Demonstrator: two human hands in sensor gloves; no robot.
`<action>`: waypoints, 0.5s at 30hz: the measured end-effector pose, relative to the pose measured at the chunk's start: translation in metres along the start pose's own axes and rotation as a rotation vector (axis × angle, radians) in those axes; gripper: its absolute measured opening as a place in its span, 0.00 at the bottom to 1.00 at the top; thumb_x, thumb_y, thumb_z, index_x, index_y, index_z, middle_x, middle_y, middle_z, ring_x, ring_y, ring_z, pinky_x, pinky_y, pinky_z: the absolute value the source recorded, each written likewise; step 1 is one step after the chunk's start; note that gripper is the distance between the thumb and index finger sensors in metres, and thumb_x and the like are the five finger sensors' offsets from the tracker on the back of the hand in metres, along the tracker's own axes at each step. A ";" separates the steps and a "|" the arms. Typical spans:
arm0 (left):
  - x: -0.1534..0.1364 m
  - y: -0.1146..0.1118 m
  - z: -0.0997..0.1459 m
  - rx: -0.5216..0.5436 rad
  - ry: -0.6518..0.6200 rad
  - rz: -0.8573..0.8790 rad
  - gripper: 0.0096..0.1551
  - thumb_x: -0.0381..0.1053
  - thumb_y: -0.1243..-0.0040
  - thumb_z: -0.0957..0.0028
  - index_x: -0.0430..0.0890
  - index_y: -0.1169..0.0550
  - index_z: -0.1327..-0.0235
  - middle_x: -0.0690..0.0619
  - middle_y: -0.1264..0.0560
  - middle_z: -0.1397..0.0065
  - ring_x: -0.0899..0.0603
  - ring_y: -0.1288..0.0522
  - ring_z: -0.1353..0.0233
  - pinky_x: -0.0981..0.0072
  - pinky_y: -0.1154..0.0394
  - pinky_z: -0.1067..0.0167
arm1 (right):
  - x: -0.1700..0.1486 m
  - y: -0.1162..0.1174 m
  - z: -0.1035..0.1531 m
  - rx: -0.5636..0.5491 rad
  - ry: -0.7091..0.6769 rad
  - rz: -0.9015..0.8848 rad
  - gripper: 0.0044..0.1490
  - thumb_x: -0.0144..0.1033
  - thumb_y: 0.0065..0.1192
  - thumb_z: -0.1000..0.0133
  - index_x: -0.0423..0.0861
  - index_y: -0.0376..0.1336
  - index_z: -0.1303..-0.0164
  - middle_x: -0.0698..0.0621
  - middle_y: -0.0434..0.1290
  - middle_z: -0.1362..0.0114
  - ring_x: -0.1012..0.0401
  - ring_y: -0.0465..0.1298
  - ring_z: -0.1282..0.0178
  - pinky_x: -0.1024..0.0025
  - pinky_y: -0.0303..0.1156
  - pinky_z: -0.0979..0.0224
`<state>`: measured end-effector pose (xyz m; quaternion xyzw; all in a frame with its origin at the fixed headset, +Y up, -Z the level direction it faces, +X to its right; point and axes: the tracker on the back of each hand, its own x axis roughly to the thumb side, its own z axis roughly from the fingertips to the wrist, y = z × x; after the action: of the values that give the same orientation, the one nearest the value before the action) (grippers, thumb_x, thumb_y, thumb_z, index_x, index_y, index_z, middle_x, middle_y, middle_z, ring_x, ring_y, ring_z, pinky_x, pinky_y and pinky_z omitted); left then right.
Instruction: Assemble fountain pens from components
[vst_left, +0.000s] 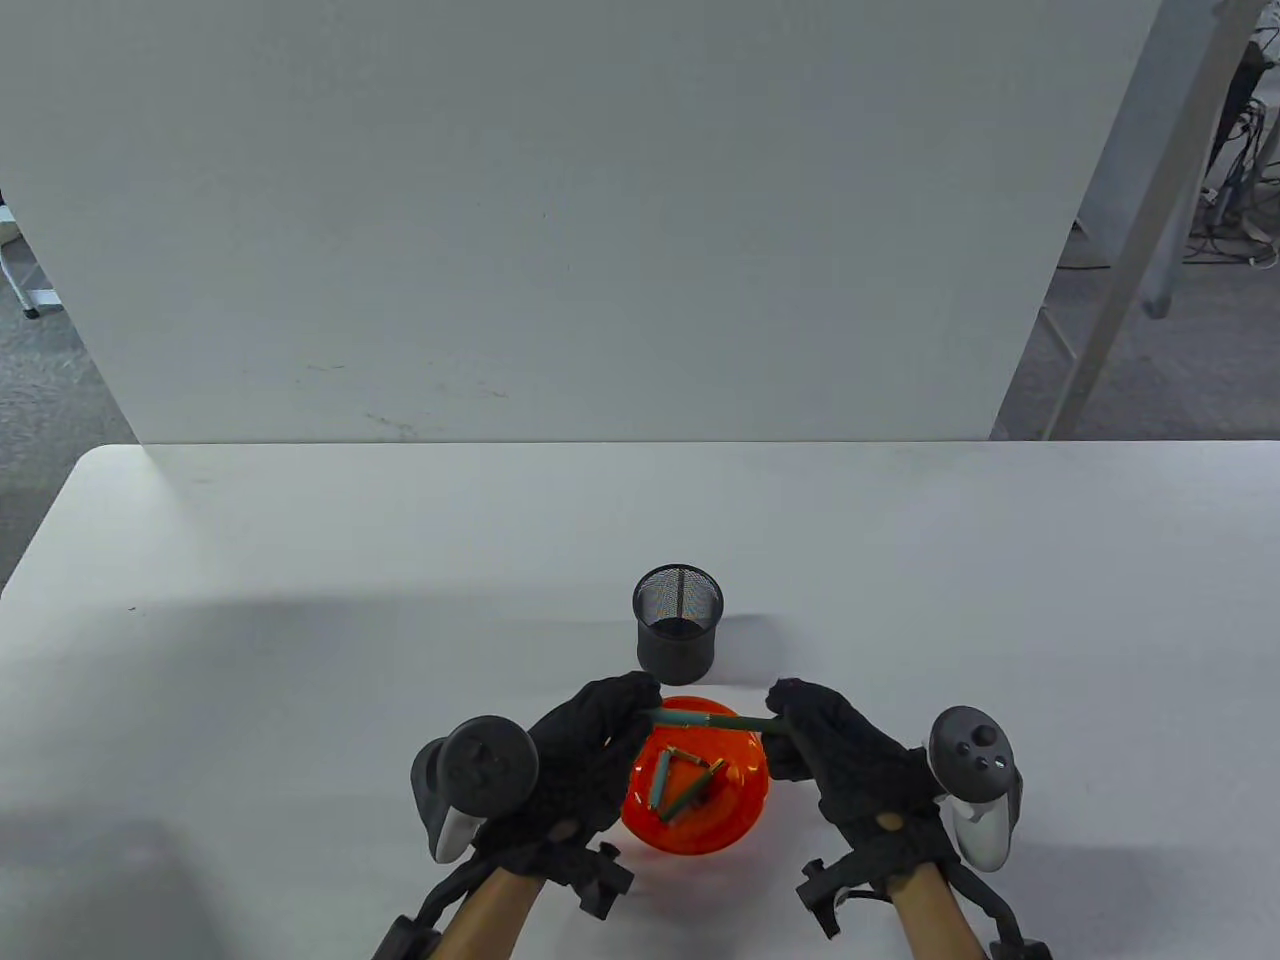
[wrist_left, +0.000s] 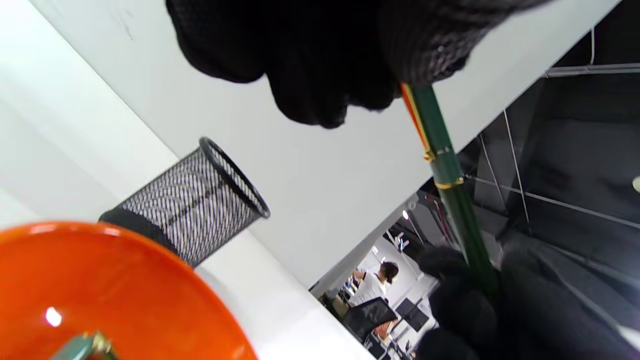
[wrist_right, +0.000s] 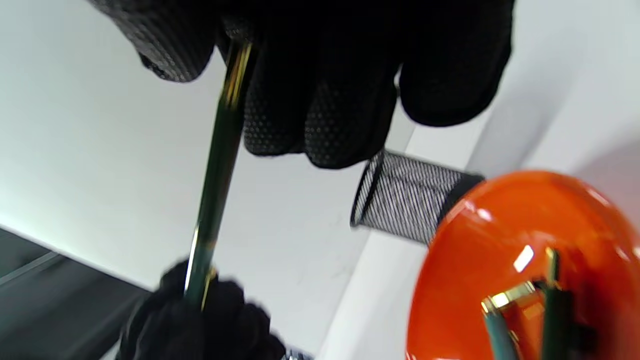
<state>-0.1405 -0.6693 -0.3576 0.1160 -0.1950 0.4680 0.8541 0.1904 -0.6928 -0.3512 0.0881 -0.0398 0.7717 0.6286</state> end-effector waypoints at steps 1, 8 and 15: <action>-0.001 0.007 -0.003 0.010 0.011 0.026 0.26 0.53 0.42 0.41 0.55 0.25 0.28 0.52 0.23 0.31 0.46 0.18 0.38 0.46 0.25 0.33 | 0.000 -0.005 0.001 -0.043 -0.004 -0.014 0.33 0.53 0.49 0.34 0.44 0.62 0.26 0.52 0.78 0.40 0.56 0.80 0.45 0.50 0.76 0.37; 0.004 0.061 -0.059 0.057 0.078 -0.144 0.25 0.53 0.41 0.40 0.57 0.25 0.28 0.53 0.23 0.31 0.46 0.19 0.37 0.46 0.25 0.32 | -0.010 -0.019 -0.001 -0.120 0.058 -0.304 0.33 0.53 0.47 0.33 0.44 0.62 0.26 0.53 0.78 0.41 0.56 0.80 0.45 0.50 0.75 0.36; 0.008 0.062 -0.112 0.031 0.199 -0.407 0.25 0.55 0.42 0.39 0.59 0.26 0.27 0.55 0.24 0.29 0.48 0.19 0.35 0.46 0.27 0.30 | -0.005 -0.029 0.002 -0.177 0.019 -0.350 0.33 0.54 0.45 0.33 0.45 0.61 0.26 0.54 0.78 0.40 0.57 0.80 0.45 0.51 0.76 0.36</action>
<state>-0.1640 -0.5878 -0.4532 0.1195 -0.0750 0.2984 0.9440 0.2201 -0.6916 -0.3520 0.0307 -0.0857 0.6448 0.7589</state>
